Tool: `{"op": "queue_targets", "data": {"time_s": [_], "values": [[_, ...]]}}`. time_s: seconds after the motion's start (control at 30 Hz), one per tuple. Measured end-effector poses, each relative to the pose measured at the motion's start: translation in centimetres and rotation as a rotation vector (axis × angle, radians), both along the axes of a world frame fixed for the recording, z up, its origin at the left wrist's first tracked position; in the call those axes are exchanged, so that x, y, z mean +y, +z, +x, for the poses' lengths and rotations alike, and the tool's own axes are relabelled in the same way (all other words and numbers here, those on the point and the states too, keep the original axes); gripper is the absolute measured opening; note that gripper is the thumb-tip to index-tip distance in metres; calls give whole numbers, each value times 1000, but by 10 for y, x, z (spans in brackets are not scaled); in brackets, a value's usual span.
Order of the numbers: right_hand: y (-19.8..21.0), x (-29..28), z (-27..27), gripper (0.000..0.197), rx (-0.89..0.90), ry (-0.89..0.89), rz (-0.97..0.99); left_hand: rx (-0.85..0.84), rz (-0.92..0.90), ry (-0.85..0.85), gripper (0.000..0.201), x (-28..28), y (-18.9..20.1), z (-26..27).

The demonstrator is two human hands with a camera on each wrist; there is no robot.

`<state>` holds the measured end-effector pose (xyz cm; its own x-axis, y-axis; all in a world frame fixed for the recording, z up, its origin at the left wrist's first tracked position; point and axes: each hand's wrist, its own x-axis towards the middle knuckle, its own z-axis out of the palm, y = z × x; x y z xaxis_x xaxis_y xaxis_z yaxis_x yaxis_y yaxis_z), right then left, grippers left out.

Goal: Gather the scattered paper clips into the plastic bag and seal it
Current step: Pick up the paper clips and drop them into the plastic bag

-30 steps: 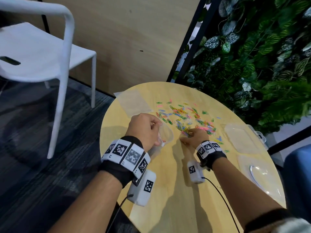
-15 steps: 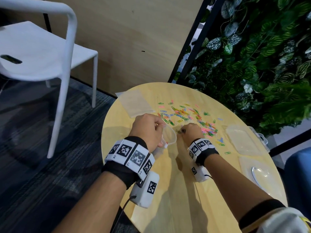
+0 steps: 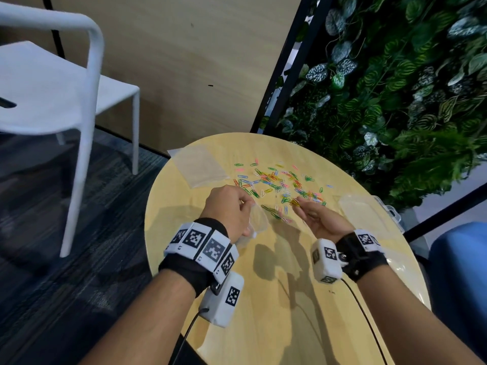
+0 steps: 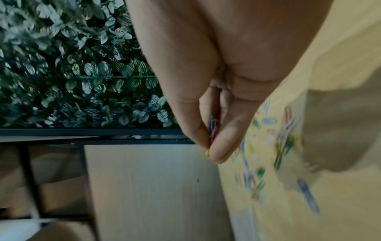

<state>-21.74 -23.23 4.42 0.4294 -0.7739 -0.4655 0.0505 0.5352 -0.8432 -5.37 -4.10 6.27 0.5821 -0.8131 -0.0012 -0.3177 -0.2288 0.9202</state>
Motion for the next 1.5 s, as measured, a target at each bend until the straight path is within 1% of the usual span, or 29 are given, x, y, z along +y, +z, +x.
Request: {"op": "queue_targets", "data": {"time_s": [0.07, 0.13, 0.2, 0.27, 0.3, 0.37, 0.47, 0.5, 0.53, 0.57, 0.63, 0.67, 0.7, 0.73, 0.8, 0.83, 0.93, 0.97, 1.0, 1.07, 1.1, 1.17, 1.2, 1.27, 1.33, 1.4, 1.5], "values": [[17, 20, 0, 18, -87, 70, 43, -11, -3, 5, 14, -3, 0, -4], [28, 41, 0, 18, -113, 146, 54, -25, -4, 14, 14, -6, -1, -7], [33, 59, 1, 19, -76, 258, 24, -25, 1, 17, 14, -9, -1, -11], [32, 70, 2, 18, 18, 394, -69, -28, 11, 12, 13, -10, -1, -15], [29, 72, 3, 18, 69, 431, -125, -28, 15, 6, 13, -11, -1, -16], [24, 74, 6, 20, 130, 432, -188, -38, 22, -10, 13, -12, -1, -18], [17, 75, 11, 26, 131, 433, -210, -67, 39, -43, 12, -13, 1, -18], [15, 75, 13, 27, 152, 452, -250, -56, 39, -56, 12, -13, 1, -18], [14, 76, 15, 25, 211, 473, -348, -45, 39, -66, 12, -13, 1, -18], [14, 77, 17, 21, 317, 493, -511, -32, 40, -73, 11, -12, 1, -19], [15, 80, 20, 13, 569, 567, -923, 1, 43, -85, 11, -10, 0, -19], [17, 83, 23, 15, 654, 625, -1086, 9, 45, -81, 11, -9, -1, -19], [20, 85, 25, 18, 699, 697, -1191, 7, 45, -69, 12, -8, -2, -18], [22, 86, 27, 19, 712, 779, -1243, 2, 45, -55, 12, -7, -2, -17], [28, 82, 28, 17, 660, 892, -1272, 12, 34, -23, 12, -5, -4, -12], [31, 77, 28, 16, 604, 890, -1238, 22, 26, -5, 12, -4, -5, -8], [35, 51, 26, 18, 382, 705, -985, 50, 4, 60, 11, 3, -4, 7], [33, 42, 26, 19, 396, 650, -983, 48, -5, 84, 11, 6, -4, 13], [28, 32, 27, 21, 501, 631, -1061, 39, -11, 108, 11, 9, -4, 19], [11, 21, 32, 31, 765, 723, -1234, 27, -21, 153, 12, 14, -4, 28], [0, 22, 37, 40, 825, 810, -1268, 25, -26, 170, 12, 16, -3, 32], [-24, 31, 49, 56, 841, 1043, -1319, 27, -33, 188, 12, 19, -1, 38], [-37, 37, 53, 62, 865, 1161, -1375, 30, -36, 193, 12, 19, -1, 39], [-56, 41, 52, 71, 972, 1310, -1465, 45, -42, 194, 11, 17, -1, 40], [-62, 34, 44, 71, 1092, 1332, -1489, 59, -45, 186, 11, 16, -1, 39], [-63, 16, 32, 71, 1194, 1277, -1470, 66, -49, 168, 13, 16, -1, 37], [-66, -19, 13, 68, 1366, 1173, -1370, 77, -44, 141, 14, 14, -1, 33]]}}
